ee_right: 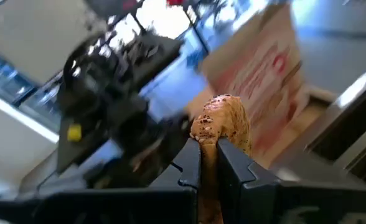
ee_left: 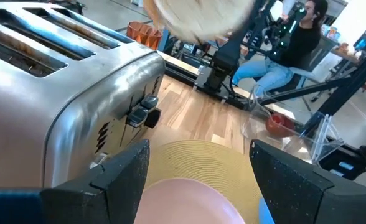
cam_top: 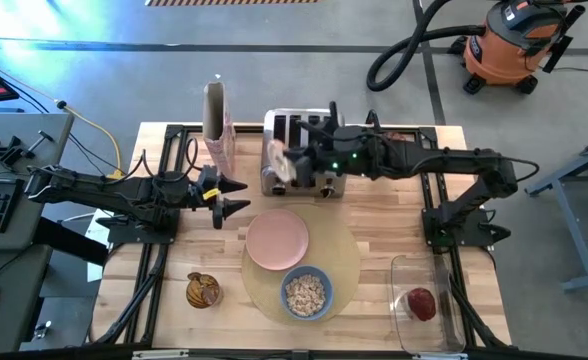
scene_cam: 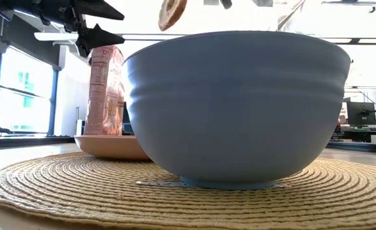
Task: Arrange a breakfast setting
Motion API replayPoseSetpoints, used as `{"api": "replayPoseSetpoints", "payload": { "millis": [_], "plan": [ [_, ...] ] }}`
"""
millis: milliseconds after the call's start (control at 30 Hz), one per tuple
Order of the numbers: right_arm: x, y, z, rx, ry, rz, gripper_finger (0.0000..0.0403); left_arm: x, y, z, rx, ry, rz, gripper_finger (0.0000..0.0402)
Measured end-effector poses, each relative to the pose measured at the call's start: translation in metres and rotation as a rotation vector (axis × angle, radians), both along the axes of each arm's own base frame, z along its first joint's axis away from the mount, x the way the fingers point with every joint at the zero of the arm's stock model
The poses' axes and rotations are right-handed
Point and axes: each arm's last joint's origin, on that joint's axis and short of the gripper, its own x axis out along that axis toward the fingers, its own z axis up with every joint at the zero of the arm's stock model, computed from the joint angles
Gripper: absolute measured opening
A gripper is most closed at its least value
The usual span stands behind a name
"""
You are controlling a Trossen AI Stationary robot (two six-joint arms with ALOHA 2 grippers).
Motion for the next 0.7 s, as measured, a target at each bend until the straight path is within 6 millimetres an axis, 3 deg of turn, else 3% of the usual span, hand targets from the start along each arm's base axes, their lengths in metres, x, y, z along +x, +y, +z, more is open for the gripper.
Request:
{"api": "replayPoseSetpoints", "payload": {
  "millis": [367,700],
  "plan": [
    [-0.004,0.02,-0.015,0.015,0.159,0.17,0.0004,0.001,-0.003,0.005,-0.037,-0.054,-0.08,0.0266],
    [-0.01,0.035,-0.024,-0.007,0.28,0.255,0.0004,0.003,-0.006,0.022,-0.072,-0.237,-0.159,0.0266]
  ]
}}
